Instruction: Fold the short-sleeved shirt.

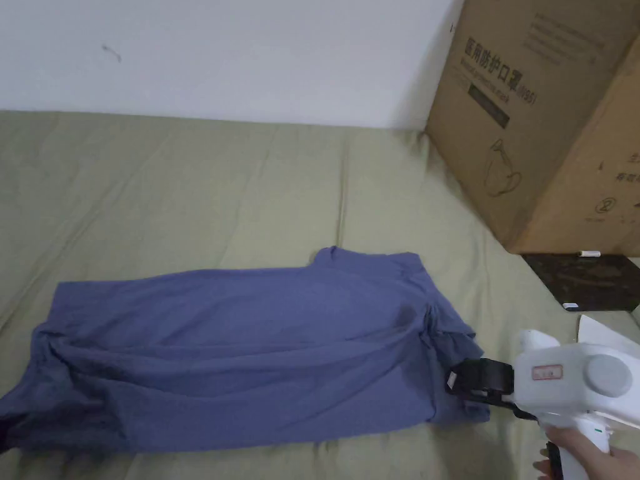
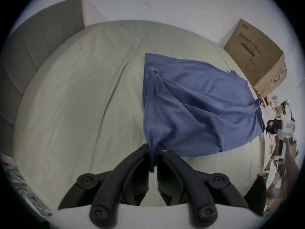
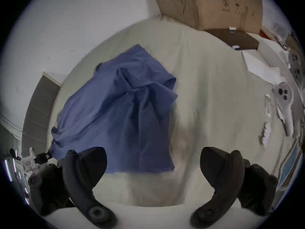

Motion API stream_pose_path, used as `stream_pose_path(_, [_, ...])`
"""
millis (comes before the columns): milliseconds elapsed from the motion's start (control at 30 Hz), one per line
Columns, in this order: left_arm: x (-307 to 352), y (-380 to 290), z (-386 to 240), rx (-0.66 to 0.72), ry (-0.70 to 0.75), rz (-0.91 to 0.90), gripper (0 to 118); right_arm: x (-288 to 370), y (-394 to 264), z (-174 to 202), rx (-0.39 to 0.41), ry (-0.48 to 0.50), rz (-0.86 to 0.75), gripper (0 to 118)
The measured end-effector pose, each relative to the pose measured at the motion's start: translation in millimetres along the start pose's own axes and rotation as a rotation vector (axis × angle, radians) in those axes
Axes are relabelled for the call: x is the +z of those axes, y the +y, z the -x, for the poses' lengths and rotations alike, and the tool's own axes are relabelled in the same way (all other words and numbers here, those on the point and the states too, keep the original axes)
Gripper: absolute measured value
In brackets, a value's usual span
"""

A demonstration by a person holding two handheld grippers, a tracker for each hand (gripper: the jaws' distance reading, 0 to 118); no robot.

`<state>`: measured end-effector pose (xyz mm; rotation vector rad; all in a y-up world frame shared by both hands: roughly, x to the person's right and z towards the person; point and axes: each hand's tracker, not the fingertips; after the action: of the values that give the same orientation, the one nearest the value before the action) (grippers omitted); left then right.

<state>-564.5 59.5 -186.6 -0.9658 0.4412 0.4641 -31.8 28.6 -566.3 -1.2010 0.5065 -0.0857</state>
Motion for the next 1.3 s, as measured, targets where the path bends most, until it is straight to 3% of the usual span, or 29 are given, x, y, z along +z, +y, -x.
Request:
stream_pose_path(67, [-5.2, -1.0, -2.6, -0.014, 0.011, 0.012, 7, -12.6, 6.2, -0.3, 0.001, 0.025, 0.042, 104])
stream_pose_path(100, [-7.0, -2.5, -3.3, -0.020, 0.015, 0.018, 7, -16.4, 6.8, -1.3, 0.005, 0.037, 0.052, 89])
stream_pose_path(133, [-7.7, -3.7, -3.1, -0.019, 0.016, 0.021, 7, -18.1, 6.6, -1.2, 0.007, 0.030, 0.057, 49])
stream_pose_path(167, [-7.5, -4.1, -2.1, -0.014, 0.013, 0.027, 7, -15.4, 3.8, 0.6, 0.044, -0.049, 0.047, 26])
stream_pose_path(200, [-8.5, -1.7, -1.7, -0.010, 0.014, 0.031, 7, -10.4, 2.0, -1.1, 0.083, -0.025, 0.023, 13])
stream_pose_path(233, [-6.7, -1.1, -1.7, -0.008, 0.016, 0.028, 7, -3.8, 0.7, -3.7, 0.074, 0.077, 0.034, 8])
stream_pose_path(333, [2.7, 6.3, -2.2, -0.024, 0.008, 0.022, 7, 13.9, -1.4, -6.3, 0.050, 0.071, 0.020, 7])
stream_pose_path(533, [34.0, 10.8, -2.7, -0.043, -0.002, 0.011, 7, 67.6, -17.1, 1.0, 0.156, 0.057, -0.009, 7])
stream_pose_path(800, [95.6, -68.7, 18.1, -0.013, -0.058, 0.048, 7, 135.2, -111.1, -17.6, 0.110, 0.089, 0.032, 7])
stream_pose_path(933, [96.2, -120.2, 26.3, 0.013, -0.076, 0.093, 7, 125.5, -148.9, -28.7, 0.103, 0.051, 0.087, 7])
stream_pose_path(1033, [86.0, -138.9, 30.4, 0.047, -0.101, 0.105, 7, 106.1, -160.3, -33.2, 0.051, 0.013, 0.102, 8])
stream_pose_path(1067, [83.2, -141.4, 30.8, 0.051, -0.104, 0.114, 7, 102.4, -162.9, -32.5, 0.026, -0.028, 0.100, 18])
stream_pose_path(1100, [82.8, -141.6, 29.3, 0.056, -0.099, 0.123, 9, 101.0, -165.6, -30.9, 0.019, -0.080, 0.095, 44])
stream_pose_path(1133, [82.8, -141.9, 29.1, 0.053, -0.091, 0.123, 21, 101.8, -167.7, -29.7, 0.024, -0.095, 0.083, 87])
stream_pose_path(1167, [85.1, -141.9, 27.9, 0.037, -0.059, 0.116, 40, 99.9, -163.7, -41.3, 0.028, -0.087, 0.069, 101])
stream_pose_path(1200, [88.7, -141.3, 26.6, 0.023, -0.047, 0.110, 64, 104.1, -162.1, -40.2, 0.029, -0.090, 0.056, 102])
stream_pose_path(1233, [92.0, -140.4, 25.2, 0.016, -0.042, 0.106, 96, 108.4, -160.1, -37.5, 0.028, -0.096, 0.056, 102])
stream_pose_path(1267, [95.4, -137.4, 24.3, 0.004, -0.034, 0.093, 109, 113.7, -158.2, -33.3, 0.029, -0.106, 0.045, 102])
stream_pose_path(1300, [101.3, -133.7, 21.9, -0.001, -0.029, 0.067, 111, 122.1, -156.0, -25.5, 0.042, -0.118, 0.014, 102])
